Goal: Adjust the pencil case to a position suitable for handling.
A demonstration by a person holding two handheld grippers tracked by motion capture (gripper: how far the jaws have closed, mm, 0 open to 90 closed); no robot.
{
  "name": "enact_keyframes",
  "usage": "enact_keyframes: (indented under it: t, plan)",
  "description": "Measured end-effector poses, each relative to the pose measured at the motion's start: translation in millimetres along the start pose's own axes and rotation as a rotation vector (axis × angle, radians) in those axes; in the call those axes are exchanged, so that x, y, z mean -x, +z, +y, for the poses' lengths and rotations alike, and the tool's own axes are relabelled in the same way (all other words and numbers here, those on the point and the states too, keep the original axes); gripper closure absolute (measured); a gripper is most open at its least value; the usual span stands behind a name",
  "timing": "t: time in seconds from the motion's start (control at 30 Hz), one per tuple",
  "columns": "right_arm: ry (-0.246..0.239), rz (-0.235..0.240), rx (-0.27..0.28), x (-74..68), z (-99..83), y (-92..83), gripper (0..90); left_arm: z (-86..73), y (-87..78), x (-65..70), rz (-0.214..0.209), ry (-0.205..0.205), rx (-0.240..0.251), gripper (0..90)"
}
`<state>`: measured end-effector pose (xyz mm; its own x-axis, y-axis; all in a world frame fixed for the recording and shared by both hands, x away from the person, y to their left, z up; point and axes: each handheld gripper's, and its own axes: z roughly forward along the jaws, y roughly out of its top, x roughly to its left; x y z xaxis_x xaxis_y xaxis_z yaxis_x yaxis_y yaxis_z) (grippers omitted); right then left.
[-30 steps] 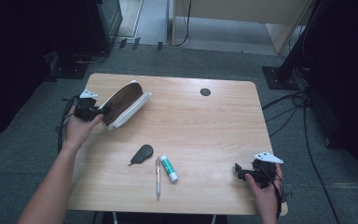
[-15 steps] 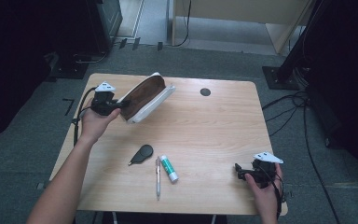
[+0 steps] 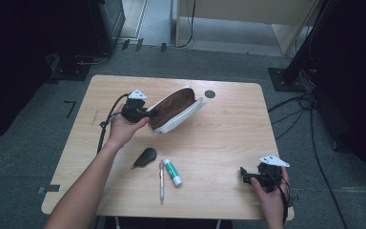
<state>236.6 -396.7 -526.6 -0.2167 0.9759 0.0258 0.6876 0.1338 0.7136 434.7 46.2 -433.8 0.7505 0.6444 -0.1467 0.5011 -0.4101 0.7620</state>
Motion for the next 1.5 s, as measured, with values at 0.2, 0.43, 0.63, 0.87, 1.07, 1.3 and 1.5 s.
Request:
enact_keyframes:
  t: [0.2, 0.43, 0.63, 0.87, 1.07, 1.3, 1.5]
  plan:
    - [0.001, 0.0, 0.0, 0.0, 0.0, 0.0, 0.5, -2.8, 16.5, 6.0, -0.017, -0.001, -0.014, 87.8]
    - [-0.005, 0.004, 0.0, 0.1, 0.0, 0.0, 0.5, -6.9, 28.2, 7.5, -0.024, 0.002, -0.037, 87.8]
    - [-0.005, 0.004, 0.0, 0.1, 0.0, 0.0, 0.6, -14.2, 32.8, 4.8, -0.038, -0.008, -0.04, 84.5]
    - [-0.005, 0.004, 0.0, 0.1, 0.0, 0.0, 0.6, -17.8, 32.2, 1.2, -0.06, -0.051, -0.028, 43.1]
    - [-0.005, 0.004, 0.0, 0.1, 0.0, 0.0, 0.5, -13.1, 24.4, -0.6, -0.036, -0.08, 0.012, 28.5]
    - [-0.005, 0.004, 0.0, 0.1, 0.0, 0.0, 0.6, -10.3, 13.8, -4.4, 0.001, -0.1, 0.043, 23.0]
    - [-0.005, 0.004, 0.0, 0.0, 0.0, 0.0, 0.6, -6.4, -2.5, -6.8, 0.034, -0.114, 0.073, 18.6]
